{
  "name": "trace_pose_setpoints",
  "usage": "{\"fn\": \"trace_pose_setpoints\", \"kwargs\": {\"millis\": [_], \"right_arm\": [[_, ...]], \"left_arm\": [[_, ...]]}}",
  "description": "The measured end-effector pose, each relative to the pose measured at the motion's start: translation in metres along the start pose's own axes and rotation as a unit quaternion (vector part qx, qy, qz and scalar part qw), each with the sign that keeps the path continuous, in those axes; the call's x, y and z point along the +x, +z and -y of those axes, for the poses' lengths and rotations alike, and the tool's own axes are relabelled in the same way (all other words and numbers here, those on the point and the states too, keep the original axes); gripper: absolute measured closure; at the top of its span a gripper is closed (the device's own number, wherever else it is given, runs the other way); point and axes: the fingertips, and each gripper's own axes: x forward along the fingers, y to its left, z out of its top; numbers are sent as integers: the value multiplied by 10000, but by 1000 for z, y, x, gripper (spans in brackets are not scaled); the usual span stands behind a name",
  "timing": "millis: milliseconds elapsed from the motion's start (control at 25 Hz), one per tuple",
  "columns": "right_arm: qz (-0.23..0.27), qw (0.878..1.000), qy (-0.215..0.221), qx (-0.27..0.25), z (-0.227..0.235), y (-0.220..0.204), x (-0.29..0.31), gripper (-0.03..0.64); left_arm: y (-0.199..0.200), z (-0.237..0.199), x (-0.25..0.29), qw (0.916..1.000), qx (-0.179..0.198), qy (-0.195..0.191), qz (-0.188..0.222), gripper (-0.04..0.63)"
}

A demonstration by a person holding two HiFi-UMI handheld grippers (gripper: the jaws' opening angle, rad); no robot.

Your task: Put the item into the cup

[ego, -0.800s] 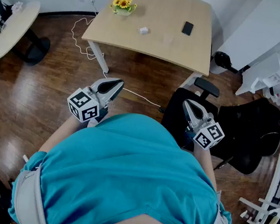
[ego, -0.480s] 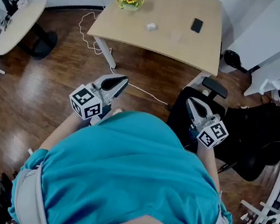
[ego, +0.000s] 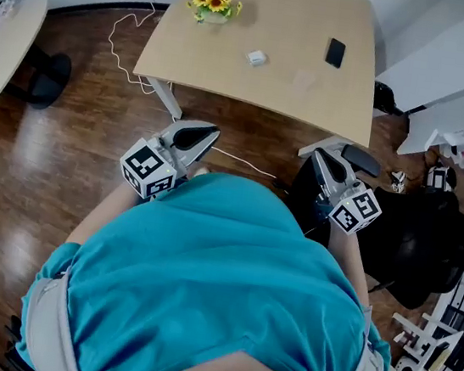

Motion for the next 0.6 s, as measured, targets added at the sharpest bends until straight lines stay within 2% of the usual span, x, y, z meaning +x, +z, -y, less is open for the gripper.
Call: {"fn": "trace_pose_setpoints", "kwargs": {"millis": [160, 280, 440, 600], "right_arm": [[-129, 9994, -330, 42, 31, 20, 54, 598], [-339, 9989, -331, -25, 46, 22, 82, 582], [-614, 9979, -185, -126, 79, 22, 107, 574], [-737, 9971, 143, -105, 122, 31, 128, 569]], "left_arm": [[13, -54, 9, 9995, -86, -295, -35, 591], [12, -80, 20, 9992, -93, -374, -68, 591], [11, -105, 46, 9996, -145, -212, -81, 591], [15, -121, 79, 9997, -91, 125, -190, 591]]}}
